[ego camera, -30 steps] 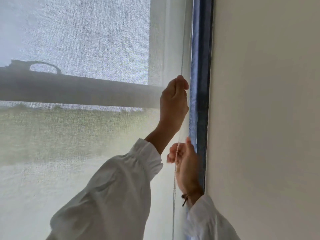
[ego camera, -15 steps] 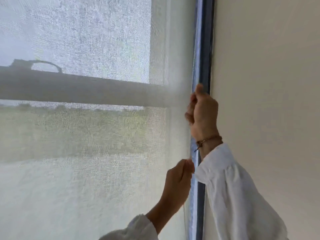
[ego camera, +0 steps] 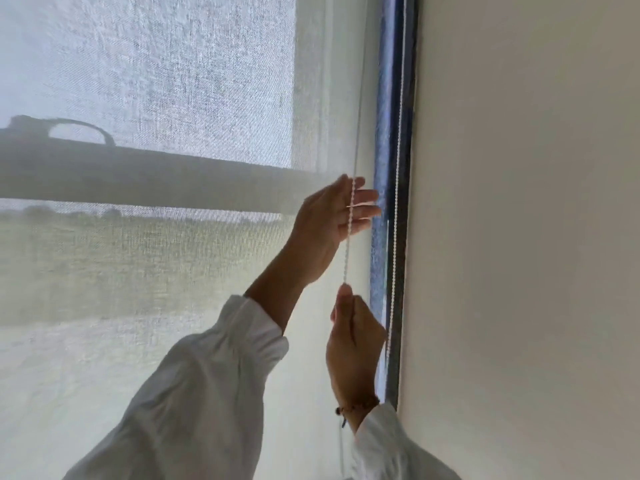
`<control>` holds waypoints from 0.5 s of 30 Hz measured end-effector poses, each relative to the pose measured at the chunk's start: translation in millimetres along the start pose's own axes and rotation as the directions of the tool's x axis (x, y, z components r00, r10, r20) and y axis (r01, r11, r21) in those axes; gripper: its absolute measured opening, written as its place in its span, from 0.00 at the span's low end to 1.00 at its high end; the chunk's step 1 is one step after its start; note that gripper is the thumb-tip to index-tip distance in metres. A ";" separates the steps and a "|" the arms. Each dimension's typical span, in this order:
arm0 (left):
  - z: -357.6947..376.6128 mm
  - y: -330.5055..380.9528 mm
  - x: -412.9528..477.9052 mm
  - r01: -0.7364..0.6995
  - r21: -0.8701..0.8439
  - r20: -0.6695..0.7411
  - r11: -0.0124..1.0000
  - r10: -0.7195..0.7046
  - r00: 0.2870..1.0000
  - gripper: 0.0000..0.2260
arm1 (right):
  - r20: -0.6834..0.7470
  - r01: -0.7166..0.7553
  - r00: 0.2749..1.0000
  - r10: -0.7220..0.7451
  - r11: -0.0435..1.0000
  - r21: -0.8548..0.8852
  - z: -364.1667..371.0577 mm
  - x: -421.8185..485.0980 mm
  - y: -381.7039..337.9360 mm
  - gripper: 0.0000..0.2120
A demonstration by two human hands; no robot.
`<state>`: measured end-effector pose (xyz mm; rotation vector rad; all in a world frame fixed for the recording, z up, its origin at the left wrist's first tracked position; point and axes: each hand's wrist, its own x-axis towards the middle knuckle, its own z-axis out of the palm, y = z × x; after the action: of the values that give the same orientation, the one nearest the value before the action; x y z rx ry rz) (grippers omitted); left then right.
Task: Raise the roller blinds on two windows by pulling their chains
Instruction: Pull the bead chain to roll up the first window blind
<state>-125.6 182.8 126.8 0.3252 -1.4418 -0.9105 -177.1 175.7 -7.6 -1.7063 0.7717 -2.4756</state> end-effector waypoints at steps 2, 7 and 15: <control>13.3 3.8 0.4 0.016 0.040 -0.108 0.999 -0.012 0.994 0.13 | 0.016 -0.026 1.000 0.026 1.000 0.013 -4.0 -10.0 5.1 0.21; 26.8 -2.4 -12.0 -0.178 0.142 -0.273 0.974 0.211 0.938 0.20 | 0.212 -0.424 0.903 0.373 0.852 0.309 -6.0 -1.3 2.0 0.20; 15.3 -49.3 -56.9 -0.119 0.289 -0.179 0.950 0.176 0.968 0.20 | 0.367 -0.559 0.828 0.424 0.569 0.603 -13.5 107.3 -36.6 0.16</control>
<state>-149.5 195.9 55.0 0.4959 -1.3826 -0.5365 -222.5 180.3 97.0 -1.1800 0.1828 -1.8161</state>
